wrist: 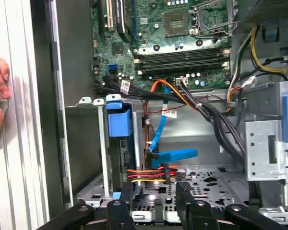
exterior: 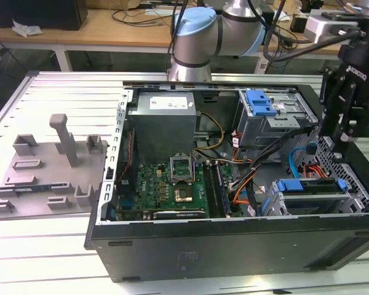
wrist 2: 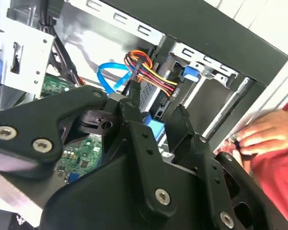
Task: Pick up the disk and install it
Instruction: 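Insert the second disk wire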
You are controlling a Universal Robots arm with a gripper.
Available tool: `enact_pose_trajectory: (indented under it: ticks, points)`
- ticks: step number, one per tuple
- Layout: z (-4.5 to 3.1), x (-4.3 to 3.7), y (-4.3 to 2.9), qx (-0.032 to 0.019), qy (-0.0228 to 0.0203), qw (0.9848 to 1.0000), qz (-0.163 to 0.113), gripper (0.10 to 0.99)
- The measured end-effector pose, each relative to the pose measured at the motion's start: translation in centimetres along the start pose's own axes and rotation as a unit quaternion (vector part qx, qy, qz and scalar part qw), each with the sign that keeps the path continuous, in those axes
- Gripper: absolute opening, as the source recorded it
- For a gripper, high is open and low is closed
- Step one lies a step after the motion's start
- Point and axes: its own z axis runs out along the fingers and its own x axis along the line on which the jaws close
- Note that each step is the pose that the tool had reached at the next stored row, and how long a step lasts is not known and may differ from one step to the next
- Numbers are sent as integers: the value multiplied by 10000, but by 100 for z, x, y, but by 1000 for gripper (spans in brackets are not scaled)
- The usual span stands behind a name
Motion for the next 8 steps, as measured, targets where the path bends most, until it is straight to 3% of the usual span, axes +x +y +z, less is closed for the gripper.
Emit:
enact_pose_trajectory:
  ticks: [1,4,5,8]
  points:
    - [-7,-51,4,11,145,9999,-2,482]
    - [-20,-119,11,25,421,9991,-8,482]
    - [-22,-144,16,28,486,9988,-9,482]
    - [1,-187,44,31,533,9986,-7,482]
